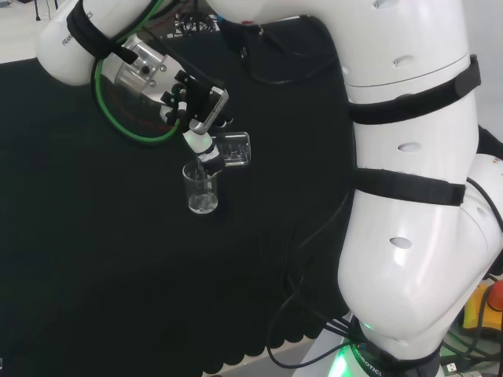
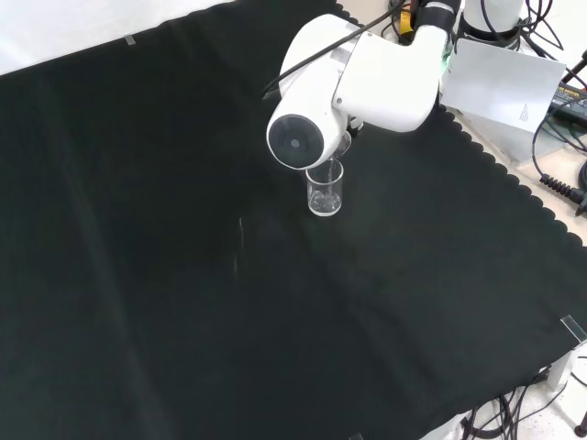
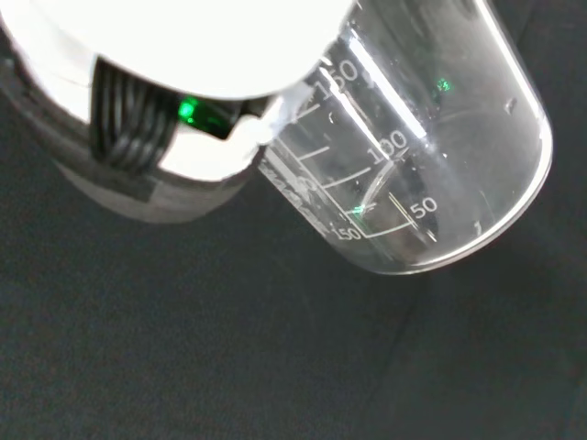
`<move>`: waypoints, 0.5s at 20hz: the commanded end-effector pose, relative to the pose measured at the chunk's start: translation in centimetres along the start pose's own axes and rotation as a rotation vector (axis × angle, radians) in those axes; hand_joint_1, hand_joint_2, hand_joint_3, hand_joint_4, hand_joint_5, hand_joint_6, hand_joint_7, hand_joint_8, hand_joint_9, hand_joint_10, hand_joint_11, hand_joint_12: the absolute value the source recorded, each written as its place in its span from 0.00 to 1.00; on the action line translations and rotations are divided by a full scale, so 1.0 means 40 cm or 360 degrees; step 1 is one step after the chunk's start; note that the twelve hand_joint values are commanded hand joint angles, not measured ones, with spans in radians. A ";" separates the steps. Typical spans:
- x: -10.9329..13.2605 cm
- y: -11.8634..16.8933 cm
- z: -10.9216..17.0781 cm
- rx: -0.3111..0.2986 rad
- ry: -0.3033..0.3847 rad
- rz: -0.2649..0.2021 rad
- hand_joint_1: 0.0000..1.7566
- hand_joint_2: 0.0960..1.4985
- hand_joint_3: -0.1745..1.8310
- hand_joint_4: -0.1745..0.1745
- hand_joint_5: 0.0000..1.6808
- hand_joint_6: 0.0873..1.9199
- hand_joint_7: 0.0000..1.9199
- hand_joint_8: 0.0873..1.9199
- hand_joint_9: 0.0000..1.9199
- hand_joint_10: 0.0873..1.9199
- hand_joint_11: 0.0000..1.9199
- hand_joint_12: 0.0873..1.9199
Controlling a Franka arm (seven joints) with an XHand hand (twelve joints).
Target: Pour the water from the handheld beaker into the one on the table.
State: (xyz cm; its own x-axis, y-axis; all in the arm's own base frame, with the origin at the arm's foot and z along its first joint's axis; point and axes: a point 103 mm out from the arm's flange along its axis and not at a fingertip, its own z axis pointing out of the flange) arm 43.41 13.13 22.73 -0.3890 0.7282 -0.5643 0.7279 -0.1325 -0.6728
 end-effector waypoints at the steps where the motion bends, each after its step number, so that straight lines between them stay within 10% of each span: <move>1: -0.002 -0.003 -0.005 0.0009 -0.0007 0.0008 0.73 0.32 0.60 0.00 0.64 0.59 0.59 0.58 0.78 0.50 0.62 0.44; 10: -0.003 -0.002 -0.005 0.0035 -0.0031 0.0015 0.73 0.33 0.60 0.00 0.64 0.59 0.59 0.58 0.78 0.50 0.62 0.44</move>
State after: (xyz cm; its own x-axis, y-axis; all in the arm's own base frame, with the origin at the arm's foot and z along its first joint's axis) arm 43.51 13.27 22.94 -0.3918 0.7162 -0.5775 0.7223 -0.1494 -0.6753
